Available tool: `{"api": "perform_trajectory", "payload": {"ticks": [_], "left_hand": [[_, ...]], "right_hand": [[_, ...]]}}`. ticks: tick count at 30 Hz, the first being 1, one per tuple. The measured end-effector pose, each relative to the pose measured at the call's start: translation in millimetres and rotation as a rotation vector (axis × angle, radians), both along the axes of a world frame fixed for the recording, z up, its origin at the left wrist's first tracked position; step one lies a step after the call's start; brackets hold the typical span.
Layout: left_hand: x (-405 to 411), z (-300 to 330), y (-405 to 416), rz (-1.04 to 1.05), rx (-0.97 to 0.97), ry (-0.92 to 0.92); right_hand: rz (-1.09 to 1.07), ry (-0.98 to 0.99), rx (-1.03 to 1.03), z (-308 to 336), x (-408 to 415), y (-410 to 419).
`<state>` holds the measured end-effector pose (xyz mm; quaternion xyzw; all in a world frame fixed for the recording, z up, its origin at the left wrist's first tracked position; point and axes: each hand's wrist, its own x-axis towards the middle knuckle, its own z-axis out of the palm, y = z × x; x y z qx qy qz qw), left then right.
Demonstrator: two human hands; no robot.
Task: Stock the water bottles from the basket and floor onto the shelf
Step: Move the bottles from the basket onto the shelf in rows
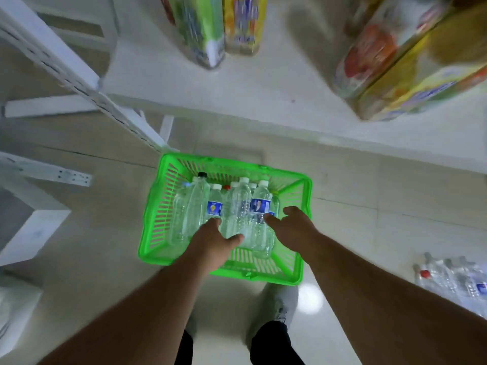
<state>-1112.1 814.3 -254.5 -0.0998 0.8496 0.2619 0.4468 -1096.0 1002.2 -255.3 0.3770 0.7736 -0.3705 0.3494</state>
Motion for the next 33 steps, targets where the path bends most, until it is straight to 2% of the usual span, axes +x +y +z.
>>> {"api": "perform_trajectory", "payload": {"ticks": [8,16,26,29,33], "left_hand": [[0,-159,16,0.069,0.013,-0.049],[-13,-209,28,0.094,-0.011,-0.028],[-12,-210,12,0.193,0.085,-0.063],[-11,-183,1,0.223,0.125,-0.008],[-15,-111,-18,0.269,0.2,0.028]], "right_hand": [[-0.207,0.003,-0.02,-165,-20,5],[-0.243,0.037,-0.05,-218,-33,9],[-0.278,0.118,-0.014,-214,-29,4],[-0.221,0.187,-0.005,-183,-26,1],[-0.228,0.287,-0.026,-111,-31,-8]]}}
